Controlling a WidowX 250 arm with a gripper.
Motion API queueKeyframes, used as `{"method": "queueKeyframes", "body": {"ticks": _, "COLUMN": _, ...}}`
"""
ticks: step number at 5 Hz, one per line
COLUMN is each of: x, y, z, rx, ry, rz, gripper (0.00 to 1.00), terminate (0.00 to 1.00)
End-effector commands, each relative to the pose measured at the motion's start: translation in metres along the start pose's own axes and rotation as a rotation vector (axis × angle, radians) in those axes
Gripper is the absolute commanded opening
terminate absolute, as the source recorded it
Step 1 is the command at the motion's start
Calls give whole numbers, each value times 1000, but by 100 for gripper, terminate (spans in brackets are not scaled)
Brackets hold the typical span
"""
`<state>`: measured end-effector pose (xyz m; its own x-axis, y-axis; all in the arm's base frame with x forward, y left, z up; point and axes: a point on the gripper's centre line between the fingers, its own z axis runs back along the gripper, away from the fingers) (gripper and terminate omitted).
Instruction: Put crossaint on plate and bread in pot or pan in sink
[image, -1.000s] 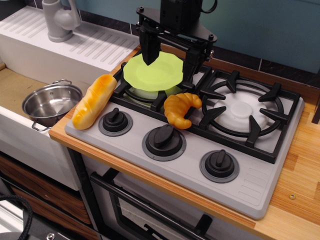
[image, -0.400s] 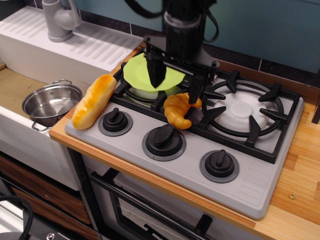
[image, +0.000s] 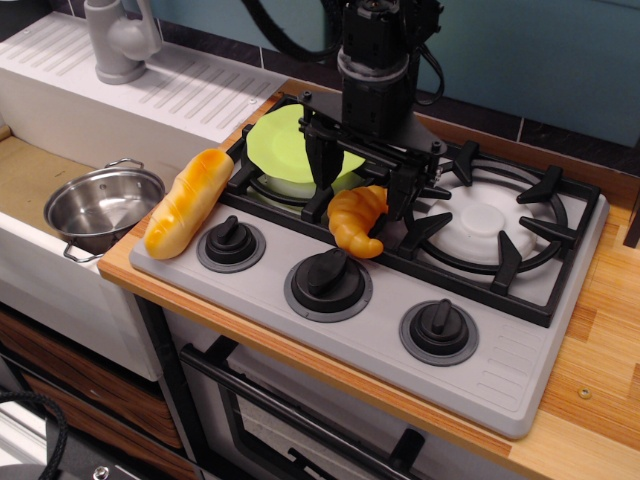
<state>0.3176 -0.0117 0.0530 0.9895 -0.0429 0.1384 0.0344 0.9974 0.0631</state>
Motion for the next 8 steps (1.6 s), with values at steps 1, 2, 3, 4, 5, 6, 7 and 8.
{"method": "queueKeyframes", "body": {"ticks": 1, "x": -1, "y": -4, "z": -3, "rx": 1, "ry": -45, "rz": 3, "gripper": 100, "terminate": 0}}
{"method": "queueKeyframes", "body": {"ticks": 2, "x": -6, "y": -6, "z": -9, "rx": -4, "ry": -53, "rz": 7, "gripper": 100, "terminate": 0}}
{"method": "queueKeyframes", "body": {"ticks": 3, "x": -9, "y": -10, "z": -17, "rx": -14, "ry": -69, "rz": 14, "gripper": 100, "terminate": 0}}
{"method": "queueKeyframes", "body": {"ticks": 4, "x": -10, "y": -14, "z": -21, "rx": -15, "ry": -71, "rz": 26, "gripper": 100, "terminate": 0}}
{"method": "queueKeyframes", "body": {"ticks": 5, "x": -9, "y": -15, "z": -17, "rx": -11, "ry": -62, "rz": 29, "gripper": 0, "terminate": 0}}
{"method": "queueKeyframes", "body": {"ticks": 6, "x": -7, "y": -14, "z": -7, "rx": 4, "ry": -43, "rz": 31, "gripper": 0, "terminate": 0}}
{"method": "queueKeyframes", "body": {"ticks": 7, "x": -8, "y": -9, "z": 13, "rx": 28, "ry": -12, "rz": 23, "gripper": 0, "terminate": 0}}
{"method": "queueKeyframes", "body": {"ticks": 8, "x": -8, "y": 1, "z": 39, "rx": 48, "ry": 11, "rz": 5, "gripper": 0, "terminate": 0}}
